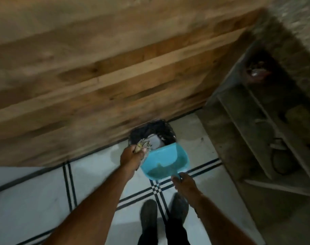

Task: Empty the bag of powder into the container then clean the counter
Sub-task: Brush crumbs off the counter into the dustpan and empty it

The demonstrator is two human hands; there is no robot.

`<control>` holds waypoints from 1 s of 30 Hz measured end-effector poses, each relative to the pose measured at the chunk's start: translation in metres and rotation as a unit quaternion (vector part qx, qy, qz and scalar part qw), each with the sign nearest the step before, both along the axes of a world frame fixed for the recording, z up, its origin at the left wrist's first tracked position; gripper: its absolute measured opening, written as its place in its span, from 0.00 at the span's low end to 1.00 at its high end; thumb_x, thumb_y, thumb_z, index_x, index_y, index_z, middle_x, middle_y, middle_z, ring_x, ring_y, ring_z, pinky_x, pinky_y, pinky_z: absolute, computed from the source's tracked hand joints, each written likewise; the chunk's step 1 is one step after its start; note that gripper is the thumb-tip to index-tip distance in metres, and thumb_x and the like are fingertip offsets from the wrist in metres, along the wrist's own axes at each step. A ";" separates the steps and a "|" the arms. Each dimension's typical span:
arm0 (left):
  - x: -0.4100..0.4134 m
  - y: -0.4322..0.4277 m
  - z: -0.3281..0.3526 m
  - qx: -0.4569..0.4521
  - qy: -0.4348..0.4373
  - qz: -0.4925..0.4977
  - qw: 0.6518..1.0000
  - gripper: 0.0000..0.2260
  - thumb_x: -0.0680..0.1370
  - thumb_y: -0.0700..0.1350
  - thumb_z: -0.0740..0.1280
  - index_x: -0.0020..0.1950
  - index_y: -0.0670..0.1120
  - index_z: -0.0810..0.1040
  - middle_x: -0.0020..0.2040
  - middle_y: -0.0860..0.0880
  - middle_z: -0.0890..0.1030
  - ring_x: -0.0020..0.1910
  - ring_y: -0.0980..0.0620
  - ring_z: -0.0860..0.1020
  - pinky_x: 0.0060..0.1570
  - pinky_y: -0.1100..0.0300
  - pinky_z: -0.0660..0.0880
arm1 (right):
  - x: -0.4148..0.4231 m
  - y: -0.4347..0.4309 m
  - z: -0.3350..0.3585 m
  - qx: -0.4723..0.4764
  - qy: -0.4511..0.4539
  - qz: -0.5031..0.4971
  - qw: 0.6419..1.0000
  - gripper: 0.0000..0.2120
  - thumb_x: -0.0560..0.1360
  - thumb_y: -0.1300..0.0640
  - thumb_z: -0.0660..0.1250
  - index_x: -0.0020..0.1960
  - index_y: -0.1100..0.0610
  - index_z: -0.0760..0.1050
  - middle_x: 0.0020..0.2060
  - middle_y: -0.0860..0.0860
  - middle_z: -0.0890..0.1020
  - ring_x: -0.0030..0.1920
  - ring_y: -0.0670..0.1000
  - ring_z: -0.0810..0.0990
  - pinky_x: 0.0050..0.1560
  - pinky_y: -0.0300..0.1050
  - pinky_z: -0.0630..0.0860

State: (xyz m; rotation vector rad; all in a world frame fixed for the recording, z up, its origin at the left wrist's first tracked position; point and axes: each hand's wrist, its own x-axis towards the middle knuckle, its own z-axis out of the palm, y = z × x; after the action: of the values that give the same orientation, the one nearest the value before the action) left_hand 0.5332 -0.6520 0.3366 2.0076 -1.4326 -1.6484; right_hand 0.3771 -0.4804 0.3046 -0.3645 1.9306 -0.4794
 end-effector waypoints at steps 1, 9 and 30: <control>0.000 -0.008 -0.019 0.007 -0.002 0.011 1.000 0.13 0.74 0.55 0.74 0.45 0.45 0.81 0.38 0.45 0.82 0.38 0.46 0.79 0.38 0.53 0.72 | -0.004 -0.021 -0.032 0.011 0.000 0.033 0.999 0.13 0.77 0.44 0.67 0.49 0.54 0.76 0.42 0.52 0.79 0.43 0.53 0.78 0.47 0.52 0.79; -0.002 -0.053 -0.130 0.023 -0.006 0.072 0.997 0.11 0.77 0.52 0.73 0.48 0.44 0.82 0.35 0.43 0.80 0.35 0.48 0.76 0.38 0.55 0.72 | -0.008 -0.137 -0.129 0.036 0.018 0.050 0.998 0.12 0.75 0.51 0.66 0.51 0.60 0.75 0.47 0.57 0.80 0.45 0.57 0.79 0.47 0.49 0.75; 0.010 -0.081 -0.227 0.125 0.167 0.221 0.953 0.10 0.82 0.47 0.69 0.60 0.45 0.81 0.49 0.48 0.86 0.39 0.56 0.86 0.36 0.62 0.82 | 0.007 -0.164 -0.294 0.016 0.179 0.183 0.967 0.24 0.71 0.42 0.70 0.62 0.54 0.81 0.57 0.59 0.77 0.57 0.61 0.79 0.54 0.54 0.81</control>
State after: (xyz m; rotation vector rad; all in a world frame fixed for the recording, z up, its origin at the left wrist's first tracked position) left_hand 0.5432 -0.7330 0.1100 1.8636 -0.6301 -1.8999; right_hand 0.3840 -0.6448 0.0107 -0.8147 2.1485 -0.1434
